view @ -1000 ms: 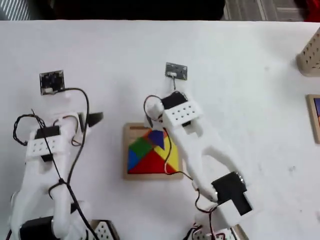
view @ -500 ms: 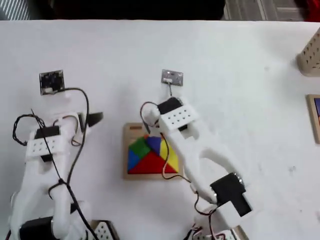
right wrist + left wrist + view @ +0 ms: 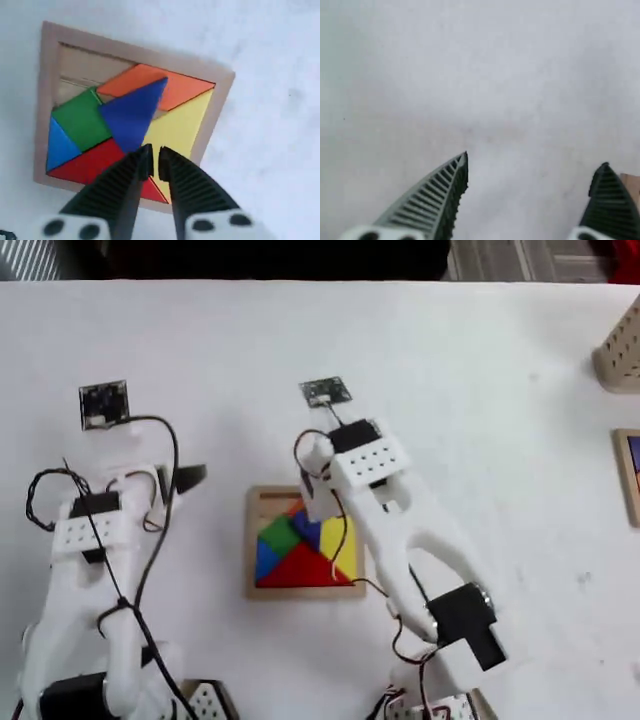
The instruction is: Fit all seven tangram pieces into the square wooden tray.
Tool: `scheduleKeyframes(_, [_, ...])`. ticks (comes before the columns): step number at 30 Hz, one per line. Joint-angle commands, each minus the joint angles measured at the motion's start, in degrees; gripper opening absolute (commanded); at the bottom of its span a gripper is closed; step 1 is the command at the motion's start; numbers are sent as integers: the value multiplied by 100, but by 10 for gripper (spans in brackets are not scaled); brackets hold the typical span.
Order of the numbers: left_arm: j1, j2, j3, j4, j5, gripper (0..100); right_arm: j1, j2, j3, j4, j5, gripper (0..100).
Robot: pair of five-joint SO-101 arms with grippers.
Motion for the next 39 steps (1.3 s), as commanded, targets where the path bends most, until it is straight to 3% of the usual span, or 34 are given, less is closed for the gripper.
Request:
scheduleKeyframes(1, [40, -242, -62, -123, -79, 377, 75, -277, 264, -101, 316, 18])
scheduleKeyframes(7, [40, -242, -62, -123, -79, 377, -154, -330, 1020, -840, 440, 18])
scheduleKeyframes(18, [31, -242, -53, -123, -79, 377, -312, -286, 1037, -875, 141, 18])
scheduleKeyframes(31, [31, -242, -53, -123, -79, 377, -1165, -330, 1020, -1112, 70, 18])
scheduleKeyframes(39, [40, -242, -62, -123, -79, 377, -1200, -295, 826, -1393, 62, 18])
